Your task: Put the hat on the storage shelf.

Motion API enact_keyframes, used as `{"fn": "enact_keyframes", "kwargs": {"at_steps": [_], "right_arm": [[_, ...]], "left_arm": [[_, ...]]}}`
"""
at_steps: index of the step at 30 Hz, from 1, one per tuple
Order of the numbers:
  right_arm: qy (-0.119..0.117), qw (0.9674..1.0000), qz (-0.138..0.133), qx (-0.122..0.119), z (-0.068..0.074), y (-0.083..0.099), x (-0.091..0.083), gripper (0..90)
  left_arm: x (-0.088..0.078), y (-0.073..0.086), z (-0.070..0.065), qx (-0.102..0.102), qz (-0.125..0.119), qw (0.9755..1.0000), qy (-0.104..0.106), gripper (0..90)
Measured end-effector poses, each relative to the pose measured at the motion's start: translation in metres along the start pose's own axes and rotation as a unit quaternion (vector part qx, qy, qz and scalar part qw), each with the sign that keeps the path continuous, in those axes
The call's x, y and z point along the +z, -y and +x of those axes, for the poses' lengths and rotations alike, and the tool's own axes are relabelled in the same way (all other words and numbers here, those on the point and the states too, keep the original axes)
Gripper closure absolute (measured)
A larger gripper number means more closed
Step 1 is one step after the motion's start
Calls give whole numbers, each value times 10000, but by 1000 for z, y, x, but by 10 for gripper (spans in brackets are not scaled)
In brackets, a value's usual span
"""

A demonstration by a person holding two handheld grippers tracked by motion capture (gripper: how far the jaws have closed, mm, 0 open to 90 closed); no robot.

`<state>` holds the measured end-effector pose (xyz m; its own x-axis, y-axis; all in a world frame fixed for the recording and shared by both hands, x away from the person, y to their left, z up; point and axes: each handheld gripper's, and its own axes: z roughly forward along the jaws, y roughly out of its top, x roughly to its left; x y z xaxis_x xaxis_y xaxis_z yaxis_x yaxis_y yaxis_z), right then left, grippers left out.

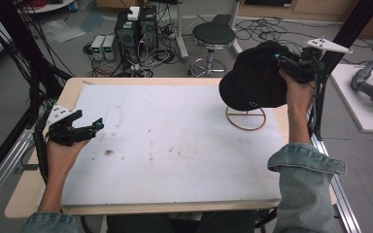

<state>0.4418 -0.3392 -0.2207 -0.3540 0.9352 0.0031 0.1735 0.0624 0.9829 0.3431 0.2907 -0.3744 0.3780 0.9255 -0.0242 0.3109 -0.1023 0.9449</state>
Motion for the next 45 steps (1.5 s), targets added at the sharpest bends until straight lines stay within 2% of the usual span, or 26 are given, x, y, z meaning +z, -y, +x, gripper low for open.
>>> {"fn": "enact_keyframes", "kwargs": {"at_steps": [10,19,29,45], "right_arm": [[58,9999,58,58,-2,4,11,680],[78,9995,157,260,-7,8,18,663],[-15,9987,129,483,-13,19,24,649],[-14,9984,233,520,-14,22,27,611]], "left_arm": [[0,0,0,13,11,10000,7,165],[0,0,0,15,12,10000,4,165],[0,0,0,4,13,10000,-8,165],[0,1,1,-3,26,10000,-11,166]]}}
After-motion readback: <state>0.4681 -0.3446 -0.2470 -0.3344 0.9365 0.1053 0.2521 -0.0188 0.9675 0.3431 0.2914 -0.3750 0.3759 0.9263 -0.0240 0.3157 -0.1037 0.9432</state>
